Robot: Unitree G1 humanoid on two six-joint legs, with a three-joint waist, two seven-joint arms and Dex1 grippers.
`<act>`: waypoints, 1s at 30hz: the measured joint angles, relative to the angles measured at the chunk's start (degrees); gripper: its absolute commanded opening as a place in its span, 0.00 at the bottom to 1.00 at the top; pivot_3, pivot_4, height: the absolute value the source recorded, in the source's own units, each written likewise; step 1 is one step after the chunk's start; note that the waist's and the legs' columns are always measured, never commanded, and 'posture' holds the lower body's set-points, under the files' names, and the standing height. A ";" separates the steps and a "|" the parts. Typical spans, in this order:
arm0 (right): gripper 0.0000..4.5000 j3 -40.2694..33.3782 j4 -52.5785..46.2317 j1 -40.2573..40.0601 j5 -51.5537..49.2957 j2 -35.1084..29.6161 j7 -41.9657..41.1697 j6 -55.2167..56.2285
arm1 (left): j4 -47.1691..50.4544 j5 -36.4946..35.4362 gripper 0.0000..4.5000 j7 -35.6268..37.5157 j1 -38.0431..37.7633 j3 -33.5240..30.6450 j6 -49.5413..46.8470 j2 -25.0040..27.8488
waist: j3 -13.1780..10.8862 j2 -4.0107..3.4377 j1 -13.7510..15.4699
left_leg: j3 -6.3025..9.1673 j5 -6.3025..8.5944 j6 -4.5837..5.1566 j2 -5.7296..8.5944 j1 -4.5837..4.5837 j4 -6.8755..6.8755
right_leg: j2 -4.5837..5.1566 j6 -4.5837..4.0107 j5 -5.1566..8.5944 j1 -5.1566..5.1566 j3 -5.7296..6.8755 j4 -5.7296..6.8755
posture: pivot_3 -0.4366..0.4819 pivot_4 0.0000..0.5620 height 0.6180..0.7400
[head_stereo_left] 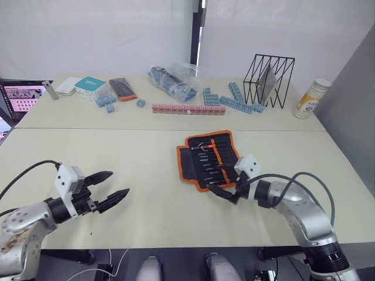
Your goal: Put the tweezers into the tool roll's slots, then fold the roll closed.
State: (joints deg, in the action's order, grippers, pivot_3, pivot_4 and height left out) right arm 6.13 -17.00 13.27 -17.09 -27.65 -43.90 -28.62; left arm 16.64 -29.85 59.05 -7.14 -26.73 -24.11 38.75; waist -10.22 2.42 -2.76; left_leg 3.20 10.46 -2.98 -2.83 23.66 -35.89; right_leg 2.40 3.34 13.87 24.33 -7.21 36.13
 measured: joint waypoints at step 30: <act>0.58 19.85 14.63 14.16 24.27 11.16 12.73 10.14 | -6.48 0.67 1.00 4.12 9.36 10.10 2.68 8.08 | 0.00 0.00 -1.22 | -0.03 0.00 0.00 -0.03 -0.02 0.09 | 0.01 0.36 -0.30 0.06 0.08 0.10 | 0.48 0.27 0.97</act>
State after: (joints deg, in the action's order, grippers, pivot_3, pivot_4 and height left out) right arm 25.98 -2.37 27.43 7.18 -16.49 -31.17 -18.48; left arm 10.16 -29.18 63.17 2.22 -16.62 -21.42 46.83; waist -10.22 2.43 -3.99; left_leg 3.17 10.46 -2.98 -2.86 23.64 -35.80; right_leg 2.41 3.70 13.56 24.39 -7.13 36.22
